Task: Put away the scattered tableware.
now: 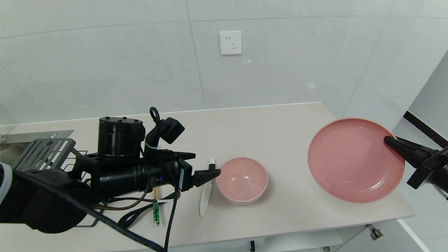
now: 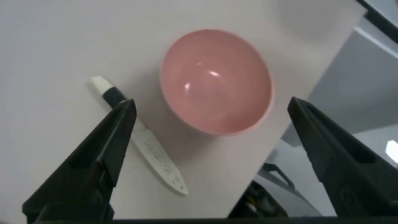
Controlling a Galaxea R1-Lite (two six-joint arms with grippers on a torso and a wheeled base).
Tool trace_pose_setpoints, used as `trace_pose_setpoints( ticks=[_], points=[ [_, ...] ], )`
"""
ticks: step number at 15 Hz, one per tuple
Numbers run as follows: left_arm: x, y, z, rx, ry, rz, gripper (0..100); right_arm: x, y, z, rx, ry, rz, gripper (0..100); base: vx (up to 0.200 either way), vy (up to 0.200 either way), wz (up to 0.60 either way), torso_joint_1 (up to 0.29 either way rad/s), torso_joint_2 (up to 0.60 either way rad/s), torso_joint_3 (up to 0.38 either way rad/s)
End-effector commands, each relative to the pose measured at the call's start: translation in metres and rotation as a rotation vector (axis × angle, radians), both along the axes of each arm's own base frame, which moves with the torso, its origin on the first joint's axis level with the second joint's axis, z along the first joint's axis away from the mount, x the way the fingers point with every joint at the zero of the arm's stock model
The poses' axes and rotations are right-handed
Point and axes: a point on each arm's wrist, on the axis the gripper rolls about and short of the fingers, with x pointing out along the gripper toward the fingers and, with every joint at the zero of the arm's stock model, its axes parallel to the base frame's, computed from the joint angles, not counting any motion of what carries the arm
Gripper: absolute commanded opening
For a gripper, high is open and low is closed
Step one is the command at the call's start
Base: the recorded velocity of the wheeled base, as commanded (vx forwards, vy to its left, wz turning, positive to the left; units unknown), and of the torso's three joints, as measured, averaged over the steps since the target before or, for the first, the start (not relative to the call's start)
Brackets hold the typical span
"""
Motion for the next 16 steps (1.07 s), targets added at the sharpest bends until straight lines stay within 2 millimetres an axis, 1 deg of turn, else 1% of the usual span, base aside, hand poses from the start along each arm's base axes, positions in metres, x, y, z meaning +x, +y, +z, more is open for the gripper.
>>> trace_pose_setpoints(
  ticks=[1, 3, 5, 8, 9, 12, 16],
  points=[
    [0.024, -0.011, -0.016, 0.015, 0.043, 0.066, 100, -0.001, 0.000, 0.000, 0.000, -0.002, 0.000, 0, 0.000, 0.000, 0.00, 0.000, 0.00, 0.000],
    [0.031, -0.020, -0.022, -0.004, 0.082, 0.071, 100, -0.002, -0.001, -0.001, 0.000, 0.004, -0.002, 0, 0.000, 0.000, 0.00, 0.000, 0.00, 0.000],
    [0.036, -0.022, -0.029, 0.001, 0.094, 0.082, 100, -0.002, -0.001, -0.003, -0.001, 0.011, -0.002, 0, 0.000, 0.000, 0.00, 0.000, 0.00, 0.000],
    [0.037, -0.023, -0.034, 0.013, 0.105, 0.093, 100, -0.003, -0.001, -0.003, -0.001, 0.012, -0.002, 0, 0.000, 0.000, 0.00, 0.000, 0.00, 0.000],
    [0.039, -0.024, -0.040, 0.032, 0.112, 0.111, 100, -0.003, -0.001, -0.004, 0.001, 0.017, -0.003, 0, 0.000, 0.000, 0.00, 0.000, 0.00, 0.000],
    [0.038, -0.035, -0.050, 0.043, 0.123, 0.100, 100, -0.004, -0.001, -0.004, 0.001, 0.017, -0.003, 0, 0.000, 0.000, 0.00, 0.000, 0.00, 0.000],
    [0.040, -0.037, -0.052, 0.040, 0.117, 0.102, 100, -0.004, -0.001, -0.005, 0.000, 0.020, -0.002, 0, 0.000, 0.000, 0.00, 0.000, 0.00, 0.000]
  ],
)
